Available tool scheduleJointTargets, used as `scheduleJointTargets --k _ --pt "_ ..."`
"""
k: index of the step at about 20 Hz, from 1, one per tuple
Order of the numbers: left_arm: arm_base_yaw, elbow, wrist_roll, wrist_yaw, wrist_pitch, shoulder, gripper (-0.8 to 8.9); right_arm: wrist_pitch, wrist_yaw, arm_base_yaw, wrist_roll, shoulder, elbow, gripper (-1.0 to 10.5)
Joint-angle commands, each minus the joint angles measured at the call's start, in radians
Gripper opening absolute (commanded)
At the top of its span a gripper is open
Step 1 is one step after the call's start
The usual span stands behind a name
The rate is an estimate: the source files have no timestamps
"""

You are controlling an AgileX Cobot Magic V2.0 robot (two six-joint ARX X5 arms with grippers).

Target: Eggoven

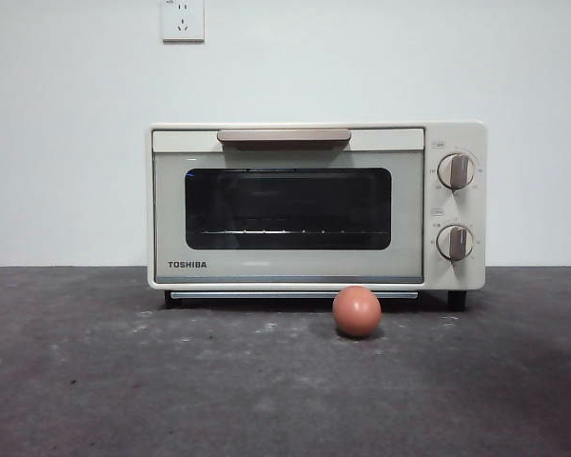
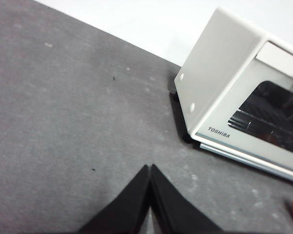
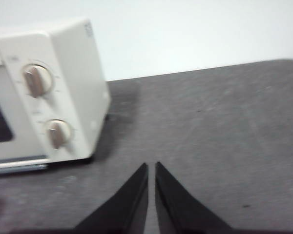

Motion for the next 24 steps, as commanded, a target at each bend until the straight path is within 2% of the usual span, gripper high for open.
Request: scheduleJointTargets --k 1,3,7,10,12,17,21,24 --pt "0.002 0.021 -0.066 0.032 -0.015 -0.002 0.07 -0.009 -0.027 0.0 0.129 0.0 0.031 0.1" --pt "0.002 0.056 -0.067 0.059 -0.019 0.001 0.07 -0.05 -0.029 0.0 0.163 0.0 0.075 0.1" --pt "0.002 0.145 -0.067 0.08 -0.071 0.031 0.07 -0.153 -0.033 0.0 0.167 0.025 0.188 0.1" --pt "0.002 0.223 -0.039 0.11 -0.118 0.08 0.07 -0.228 -0.065 0.0 0.164 0.078 0.291 0.1" --pt "0.002 0.279 -0.01 0.161 -0.15 0.128 0.07 -0.289 -0.119 0.0 0.146 0.138 0.375 0.1" --pt "0.002 0.426 0.097 0.289 -0.28 0.259 0.07 -0.472 -0.27 0.0 0.05 0.303 0.57 0.1" --pt "0.001 0.557 0.217 0.381 -0.417 0.373 0.07 -0.644 -0.435 0.012 -0.06 0.433 0.728 0.1" --pt "-0.003 0.641 0.28 0.449 -0.515 0.441 0.07 -0.758 -0.501 0.037 -0.12 0.516 0.821 0.1"
